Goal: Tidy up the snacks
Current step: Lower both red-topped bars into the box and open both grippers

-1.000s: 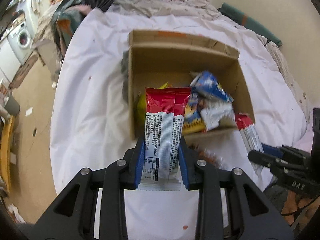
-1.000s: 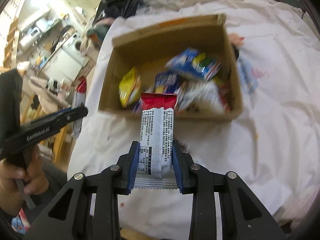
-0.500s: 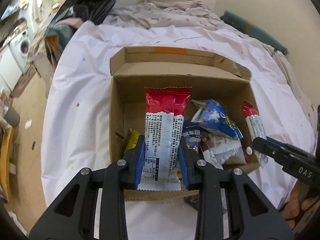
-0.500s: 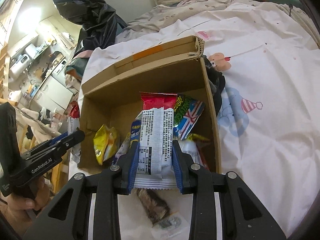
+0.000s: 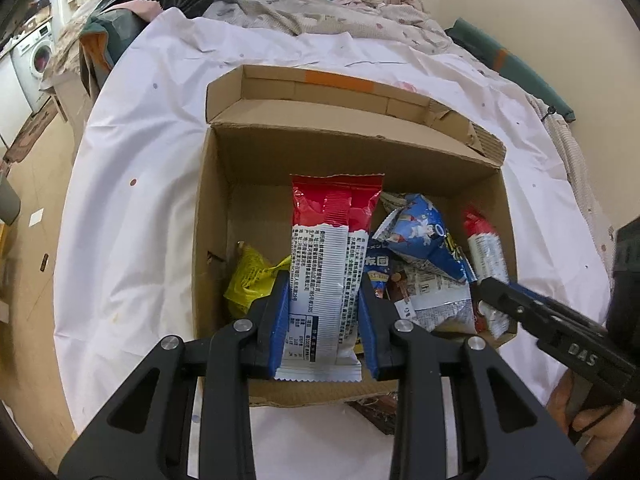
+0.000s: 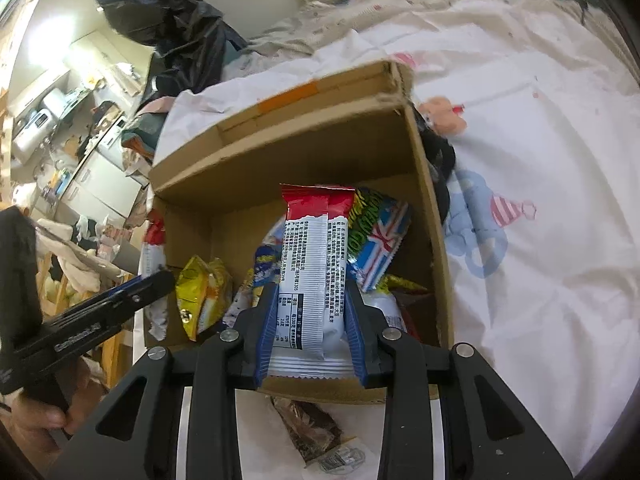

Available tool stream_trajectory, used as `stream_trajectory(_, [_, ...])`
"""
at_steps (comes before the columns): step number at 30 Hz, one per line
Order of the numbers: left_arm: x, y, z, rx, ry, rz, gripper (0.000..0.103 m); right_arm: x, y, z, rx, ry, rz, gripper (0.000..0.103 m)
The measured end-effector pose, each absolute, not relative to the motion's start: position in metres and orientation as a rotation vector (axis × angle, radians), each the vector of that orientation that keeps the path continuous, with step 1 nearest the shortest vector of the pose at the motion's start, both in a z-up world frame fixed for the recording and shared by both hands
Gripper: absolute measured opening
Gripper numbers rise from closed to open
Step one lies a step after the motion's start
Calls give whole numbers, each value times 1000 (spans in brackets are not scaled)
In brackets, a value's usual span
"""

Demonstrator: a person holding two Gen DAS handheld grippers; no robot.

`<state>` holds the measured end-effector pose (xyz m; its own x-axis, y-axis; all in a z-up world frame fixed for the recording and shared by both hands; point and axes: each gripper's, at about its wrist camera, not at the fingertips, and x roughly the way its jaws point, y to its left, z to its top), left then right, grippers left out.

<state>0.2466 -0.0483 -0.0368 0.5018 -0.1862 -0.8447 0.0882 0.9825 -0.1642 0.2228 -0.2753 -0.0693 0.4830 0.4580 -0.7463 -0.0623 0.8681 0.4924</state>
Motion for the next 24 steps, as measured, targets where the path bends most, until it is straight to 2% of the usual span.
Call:
stream_trajectory(9, [241,-50,-29,-102,1002,-200,30,221,-275,-68,434,1017,342,36])
stream_trajectory(11, [239,-53,-28,-108,1010,-244,48,222,-275,-68,439,1023,347,36])
stream_trajectory(12, [238,-54,-27,-104,1012,-260,54,222,-275,-68,444,1024,352,37])
stream_trajectory(13, [235,-56,-25,-96,1000,-270,63,222,-276,-68,453,1027,357,39])
stream_trajectory(14, [233,-57,-23,-89,987,-269,71,221,-277,-67,461,1027,358,47])
stream_trajectory(16, [229,-57,-19,-73,961,-264,78,219,-280,-65,465,1026,357,51])
stream_trajectory(24, [220,-40,-17,-105,966,-209,79,194,-294,-51,495,1005,361,51])
